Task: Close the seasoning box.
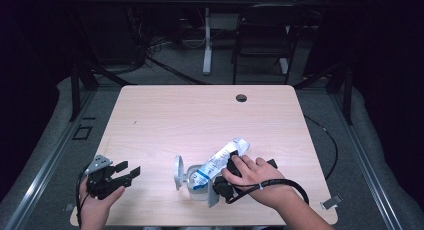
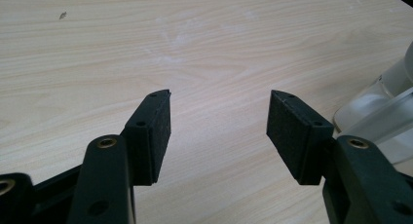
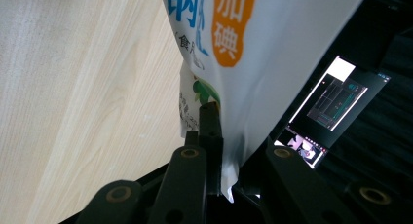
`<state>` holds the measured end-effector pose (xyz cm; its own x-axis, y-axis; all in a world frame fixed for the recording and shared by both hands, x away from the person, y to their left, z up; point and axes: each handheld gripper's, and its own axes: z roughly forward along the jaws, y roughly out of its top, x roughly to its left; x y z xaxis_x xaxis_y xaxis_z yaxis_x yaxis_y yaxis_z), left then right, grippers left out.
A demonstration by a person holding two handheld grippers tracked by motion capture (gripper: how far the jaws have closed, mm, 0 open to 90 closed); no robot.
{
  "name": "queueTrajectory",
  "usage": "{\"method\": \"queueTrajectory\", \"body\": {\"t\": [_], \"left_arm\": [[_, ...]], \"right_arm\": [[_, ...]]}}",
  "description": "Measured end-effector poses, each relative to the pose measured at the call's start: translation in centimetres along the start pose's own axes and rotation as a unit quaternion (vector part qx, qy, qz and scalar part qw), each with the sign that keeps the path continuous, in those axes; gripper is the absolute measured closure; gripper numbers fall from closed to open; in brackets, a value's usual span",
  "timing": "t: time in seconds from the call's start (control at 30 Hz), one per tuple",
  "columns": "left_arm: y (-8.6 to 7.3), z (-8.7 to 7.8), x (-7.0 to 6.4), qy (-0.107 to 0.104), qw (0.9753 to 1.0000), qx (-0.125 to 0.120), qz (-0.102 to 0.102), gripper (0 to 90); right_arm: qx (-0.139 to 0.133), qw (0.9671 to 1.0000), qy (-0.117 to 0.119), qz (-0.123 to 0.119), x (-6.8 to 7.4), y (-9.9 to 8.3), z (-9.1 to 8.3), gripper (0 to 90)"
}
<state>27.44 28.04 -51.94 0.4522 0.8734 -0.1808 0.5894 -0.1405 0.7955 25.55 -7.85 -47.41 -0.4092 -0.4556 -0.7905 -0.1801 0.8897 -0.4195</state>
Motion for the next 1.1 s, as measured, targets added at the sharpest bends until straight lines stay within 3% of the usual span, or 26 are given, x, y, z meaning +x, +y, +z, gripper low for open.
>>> {"method": "queueTrajectory", "body": {"t": [0.73,1.1], "left_arm": [[-0.06,0.04,0.06,0.001,1.0000,-0.002,-0.002,42.5],[-0.09,0.05,0.09,0.002,1.0000,0.000,-0.002,42.5]], "right_arm": [[0.014,0.9999,-0.004,0.005,-0.03,0.47,-0.41,85.5],[0.022,0.9997,-0.002,-0.012,-0.34,0.76,-0.64,85.9]]}}
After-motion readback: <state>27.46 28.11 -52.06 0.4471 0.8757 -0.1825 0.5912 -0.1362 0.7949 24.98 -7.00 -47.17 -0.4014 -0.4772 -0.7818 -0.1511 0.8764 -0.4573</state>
